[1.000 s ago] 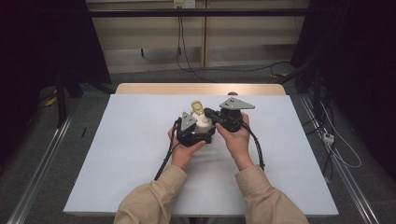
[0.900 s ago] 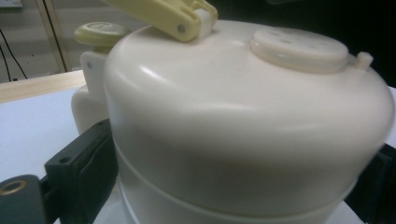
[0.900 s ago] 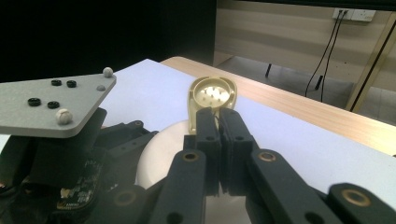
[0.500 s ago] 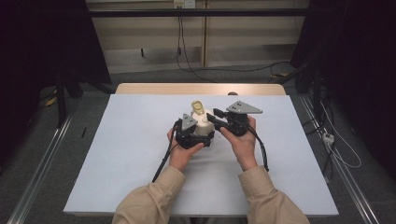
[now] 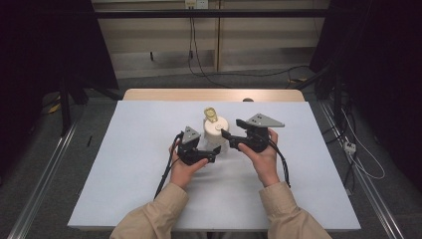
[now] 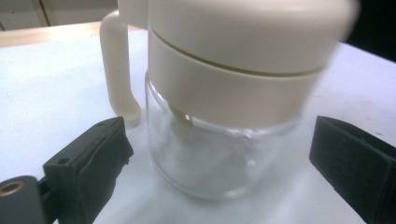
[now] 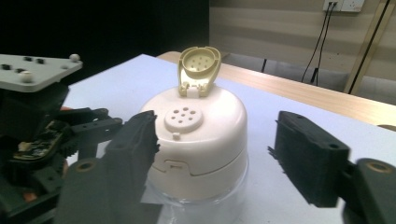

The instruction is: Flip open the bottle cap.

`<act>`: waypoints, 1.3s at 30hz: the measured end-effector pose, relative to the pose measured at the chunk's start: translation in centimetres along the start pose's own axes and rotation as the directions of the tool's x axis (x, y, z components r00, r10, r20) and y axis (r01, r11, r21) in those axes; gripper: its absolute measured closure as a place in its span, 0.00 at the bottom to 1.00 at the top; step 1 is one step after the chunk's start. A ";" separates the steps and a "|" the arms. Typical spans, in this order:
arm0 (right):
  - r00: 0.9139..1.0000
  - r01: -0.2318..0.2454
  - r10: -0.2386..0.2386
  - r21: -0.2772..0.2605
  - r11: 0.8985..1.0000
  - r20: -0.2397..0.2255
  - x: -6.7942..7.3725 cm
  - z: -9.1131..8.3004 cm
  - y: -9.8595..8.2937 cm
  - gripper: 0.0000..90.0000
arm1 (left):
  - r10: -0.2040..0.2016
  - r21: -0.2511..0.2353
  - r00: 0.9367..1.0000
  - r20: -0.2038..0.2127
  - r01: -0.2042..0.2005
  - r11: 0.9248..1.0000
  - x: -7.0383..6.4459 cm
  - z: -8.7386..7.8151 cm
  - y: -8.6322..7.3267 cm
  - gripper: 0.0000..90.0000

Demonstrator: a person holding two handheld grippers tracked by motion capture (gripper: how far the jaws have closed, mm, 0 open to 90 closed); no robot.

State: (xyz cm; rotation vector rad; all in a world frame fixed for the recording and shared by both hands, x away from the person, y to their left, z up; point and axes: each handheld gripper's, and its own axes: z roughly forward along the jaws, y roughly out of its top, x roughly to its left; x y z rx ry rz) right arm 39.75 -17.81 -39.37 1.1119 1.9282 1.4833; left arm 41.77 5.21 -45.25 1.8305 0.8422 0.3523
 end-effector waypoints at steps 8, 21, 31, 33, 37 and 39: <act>1.000 0.025 -0.025 0.000 1.000 -0.001 0.6 -1.1 -0.9 0.18 | -0.008 -0.017 1.000 0.010 0.008 1.000 0.9 -2.9 -0.5 0.05; 1.000 -0.009 0.009 0.005 1.000 0.020 0.0 -2.8 -2.7 0.13 | -0.004 -0.035 1.000 0.030 0.005 0.999 2.4 -6.5 -1.5 0.05; 1.000 0.014 -0.015 0.028 1.000 0.023 0.3 -4.1 -4.0 0.12 | 0.006 -0.056 0.999 0.045 -0.004 0.998 3.3 -8.7 -2.0 0.05; 0.999 0.022 -0.023 0.030 0.999 0.023 0.3 -4.4 -4.2 0.11 | 0.005 -0.057 0.999 0.042 -0.003 0.998 3.6 -9.1 -2.2 0.05; 0.999 0.031 -0.032 0.039 0.999 0.027 0.4 -4.8 -4.7 0.11 | 0.013 -0.066 0.999 0.038 -0.010 0.998 4.1 -10.0 -2.6 0.05; 0.999 0.040 -0.041 0.041 0.998 0.030 0.4 -5.0 -5.0 0.11 | 0.016 -0.062 0.999 0.029 -0.014 0.998 4.3 -10.4 -2.8 0.05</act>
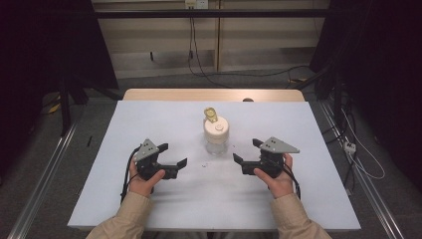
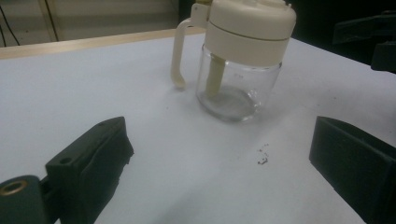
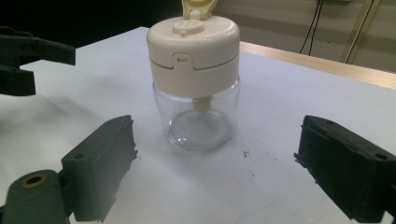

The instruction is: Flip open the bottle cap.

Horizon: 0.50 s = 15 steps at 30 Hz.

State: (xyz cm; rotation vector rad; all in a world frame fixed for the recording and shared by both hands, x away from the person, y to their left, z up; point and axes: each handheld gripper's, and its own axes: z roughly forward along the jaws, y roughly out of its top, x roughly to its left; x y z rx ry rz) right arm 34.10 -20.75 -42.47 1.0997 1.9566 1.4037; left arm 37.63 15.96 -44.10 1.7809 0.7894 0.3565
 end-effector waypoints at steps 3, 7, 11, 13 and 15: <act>1.000 0.017 -0.017 0.010 1.000 0.006 0.0 -0.4 -0.4 0.11 | 0.036 0.012 0.999 -0.019 -0.036 0.999 0.2 -0.6 -0.2 0.05; 1.000 0.013 -0.013 0.009 1.000 0.007 -0.1 -1.1 -0.8 0.11 | 0.028 0.002 0.999 -0.023 -0.028 1.000 0.5 -1.5 -0.4 0.05; 1.000 0.011 -0.011 0.001 1.000 0.019 -0.5 -1.9 -1.5 0.11 | 0.020 0.003 0.999 -0.038 -0.020 1.000 0.9 -2.3 -0.7 0.05; 1.000 0.006 -0.006 -0.001 1.000 0.020 -0.8 -2.3 -1.9 0.11 | 0.024 0.014 0.999 -0.042 -0.024 1.000 1.1 -2.6 -0.9 0.05; 1.000 -0.001 0.001 -0.003 1.000 0.028 -1.0 -2.7 -2.2 0.11 | 0.024 0.020 0.999 -0.044 -0.023 1.000 1.2 -2.8 -1.0 0.05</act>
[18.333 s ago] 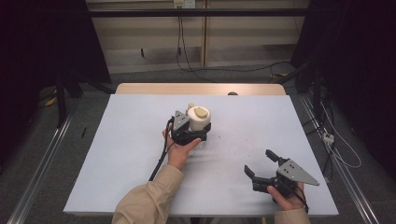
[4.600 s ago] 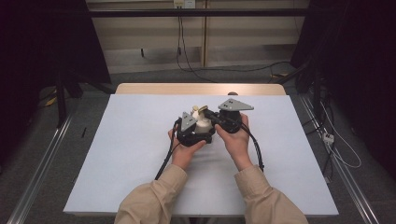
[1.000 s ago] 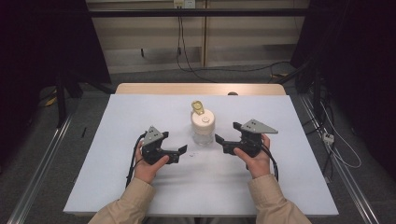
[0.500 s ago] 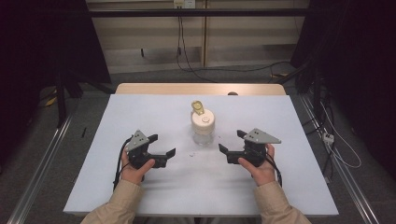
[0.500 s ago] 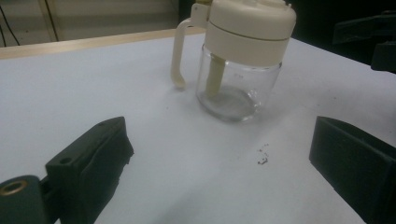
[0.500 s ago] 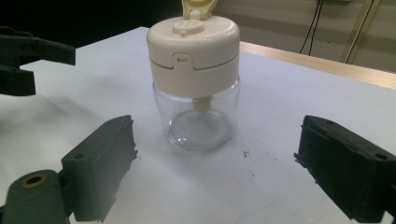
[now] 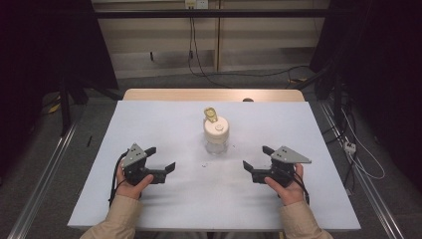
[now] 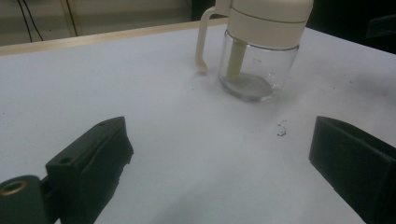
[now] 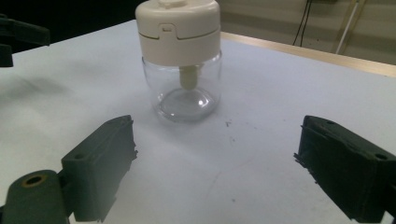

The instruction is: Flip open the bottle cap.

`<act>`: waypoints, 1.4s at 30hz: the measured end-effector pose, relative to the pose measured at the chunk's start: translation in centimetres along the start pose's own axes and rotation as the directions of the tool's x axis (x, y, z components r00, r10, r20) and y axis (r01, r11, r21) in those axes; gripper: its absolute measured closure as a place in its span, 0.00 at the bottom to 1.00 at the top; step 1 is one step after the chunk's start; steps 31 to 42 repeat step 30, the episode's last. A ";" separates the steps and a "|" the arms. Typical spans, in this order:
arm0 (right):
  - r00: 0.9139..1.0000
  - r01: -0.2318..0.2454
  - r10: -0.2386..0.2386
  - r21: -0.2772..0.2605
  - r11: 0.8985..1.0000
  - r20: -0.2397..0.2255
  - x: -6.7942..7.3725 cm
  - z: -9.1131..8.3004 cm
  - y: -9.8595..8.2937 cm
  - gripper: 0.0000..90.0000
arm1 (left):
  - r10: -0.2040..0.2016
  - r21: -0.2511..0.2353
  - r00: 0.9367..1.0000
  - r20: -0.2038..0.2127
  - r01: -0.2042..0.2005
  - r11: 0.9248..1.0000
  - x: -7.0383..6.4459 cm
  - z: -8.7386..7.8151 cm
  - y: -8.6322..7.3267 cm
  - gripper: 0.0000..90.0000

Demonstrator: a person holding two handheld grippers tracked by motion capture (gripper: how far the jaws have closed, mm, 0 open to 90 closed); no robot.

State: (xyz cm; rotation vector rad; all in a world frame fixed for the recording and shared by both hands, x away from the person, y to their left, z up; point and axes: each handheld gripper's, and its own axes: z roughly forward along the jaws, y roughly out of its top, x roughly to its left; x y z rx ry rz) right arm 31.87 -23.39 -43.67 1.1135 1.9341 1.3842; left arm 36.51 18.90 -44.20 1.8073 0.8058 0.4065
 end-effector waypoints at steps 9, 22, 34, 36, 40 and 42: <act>0.999 -0.015 0.015 0.005 1.000 0.038 -1.3 -2.0 -1.1 0.11 | -0.031 0.005 0.999 0.009 0.031 1.000 0.5 -0.7 -0.4 0.06; 0.996 -0.017 0.016 0.013 1.000 0.082 -2.5 -4.6 -2.3 0.11 | -0.026 0.004 1.000 -0.006 0.026 1.000 1.0 -1.9 -0.7 0.06; 0.996 -0.017 0.016 0.012 1.000 0.091 -2.7 -4.8 -2.5 0.11 | -0.028 -0.006 1.000 -0.012 0.028 1.000 1.1 -1.8 -0.7 0.06; 0.996 -0.017 0.016 0.012 1.000 0.091 -2.7 -4.8 -2.5 0.11 | -0.028 -0.006 1.000 -0.012 0.028 1.000 1.1 -1.8 -0.7 0.06; 0.996 -0.017 0.016 0.012 1.000 0.091 -2.7 -4.8 -2.5 0.11 | -0.028 -0.006 1.000 -0.012 0.028 1.000 1.1 -1.8 -0.7 0.06; 0.996 -0.017 0.016 0.012 1.000 0.091 -2.7 -4.8 -2.5 0.11 | -0.028 -0.006 1.000 -0.012 0.028 1.000 1.1 -1.8 -0.7 0.06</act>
